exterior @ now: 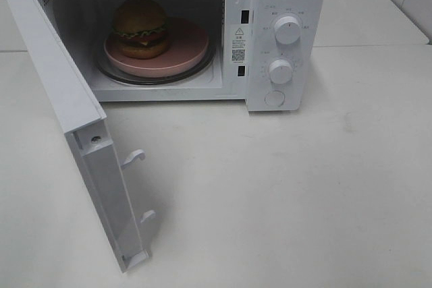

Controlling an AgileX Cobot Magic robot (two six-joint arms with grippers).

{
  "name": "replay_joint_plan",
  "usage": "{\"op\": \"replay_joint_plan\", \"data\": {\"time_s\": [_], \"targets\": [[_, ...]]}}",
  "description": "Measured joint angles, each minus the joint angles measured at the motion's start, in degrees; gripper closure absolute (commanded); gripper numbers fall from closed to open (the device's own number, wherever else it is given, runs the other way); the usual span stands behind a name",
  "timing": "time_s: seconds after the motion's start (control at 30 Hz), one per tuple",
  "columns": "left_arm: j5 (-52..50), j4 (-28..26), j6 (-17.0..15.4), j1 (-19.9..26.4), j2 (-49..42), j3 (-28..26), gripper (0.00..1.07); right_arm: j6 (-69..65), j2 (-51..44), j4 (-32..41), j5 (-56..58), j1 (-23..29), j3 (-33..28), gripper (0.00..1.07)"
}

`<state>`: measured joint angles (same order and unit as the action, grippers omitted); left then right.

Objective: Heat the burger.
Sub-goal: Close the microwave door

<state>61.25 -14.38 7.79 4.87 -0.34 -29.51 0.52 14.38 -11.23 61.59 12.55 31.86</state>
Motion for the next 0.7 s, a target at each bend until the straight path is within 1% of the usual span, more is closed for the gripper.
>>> {"op": "replay_joint_plan", "data": {"time_s": [0.07,0.17,0.23,0.37,0.63,0.7], "targets": [[0.0,0.0,0.0,0.0,0.0,0.0,0.07,0.0,-3.32,0.4,0.06,-1.2,-1.2,0.31],[0.0,0.0,0.0,0.0,0.0,0.0,0.07,0.0,-4.41,0.4,0.06,-2.01,-1.38,0.31],[0.0,0.0,0.0,0.0,0.0,0.0,0.07,0.0,-8.54,0.46,0.0,-5.1,-1.55,0.32],[0.0,0.0,0.0,0.0,0.0,0.0,0.07,-0.52,-10.83,0.8,0.06,-6.53,-1.55,0.32],[0.0,0.0,0.0,0.0,0.0,0.0,0.07,-0.52,-14.04,4.35,-0.92,-7.33,-1.66,0.32],[0.0,0.0,0.0,0.0,0.0,0.0,0.07,-0.52,-14.61,6.07,-3.38,-7.33,-2.98,0.32]]}}
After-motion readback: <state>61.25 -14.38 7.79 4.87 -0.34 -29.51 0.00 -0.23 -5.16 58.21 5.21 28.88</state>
